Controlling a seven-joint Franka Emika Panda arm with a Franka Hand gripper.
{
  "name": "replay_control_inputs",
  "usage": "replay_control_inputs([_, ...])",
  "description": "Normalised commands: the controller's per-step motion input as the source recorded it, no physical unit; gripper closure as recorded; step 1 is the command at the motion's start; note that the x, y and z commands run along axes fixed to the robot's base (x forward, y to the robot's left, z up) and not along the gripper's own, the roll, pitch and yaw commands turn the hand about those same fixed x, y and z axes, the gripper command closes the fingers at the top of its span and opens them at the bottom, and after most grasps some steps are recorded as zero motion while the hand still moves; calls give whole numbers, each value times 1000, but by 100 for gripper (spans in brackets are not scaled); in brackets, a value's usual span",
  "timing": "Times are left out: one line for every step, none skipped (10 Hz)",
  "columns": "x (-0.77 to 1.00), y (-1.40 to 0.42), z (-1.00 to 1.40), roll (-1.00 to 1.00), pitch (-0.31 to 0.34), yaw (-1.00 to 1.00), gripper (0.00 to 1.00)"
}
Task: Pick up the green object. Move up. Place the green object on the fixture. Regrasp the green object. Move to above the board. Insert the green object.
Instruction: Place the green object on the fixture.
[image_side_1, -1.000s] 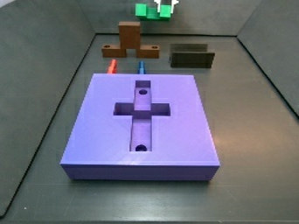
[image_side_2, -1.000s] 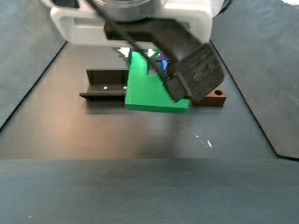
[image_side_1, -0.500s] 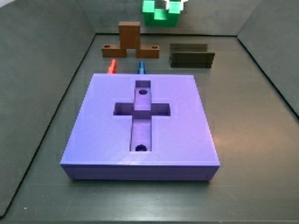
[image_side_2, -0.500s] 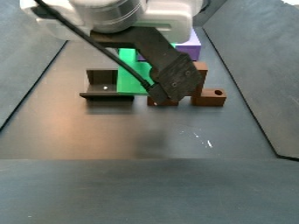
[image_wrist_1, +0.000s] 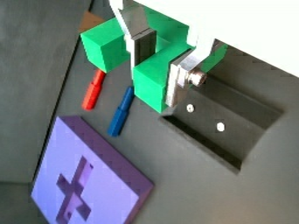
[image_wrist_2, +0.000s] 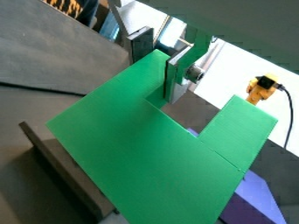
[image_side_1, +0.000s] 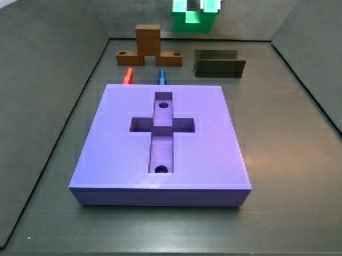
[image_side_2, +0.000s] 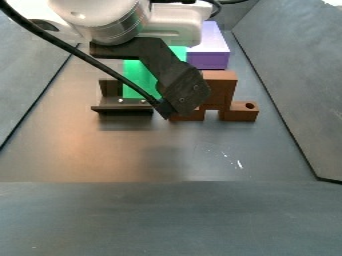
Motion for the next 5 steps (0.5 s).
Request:
replay_control_inputs([1000,-234,0,-457,0,0,100])
replay_control_inputs([1000,-306,-11,-386,0,-6,100])
replay_control_inputs([1000,-326,-163,-269,0,-54,100])
replay_control_inputs([723,-214,-403,-180,-326,-263,100])
replay_control_inputs([711,-74,-477,-229,-440,-271,100])
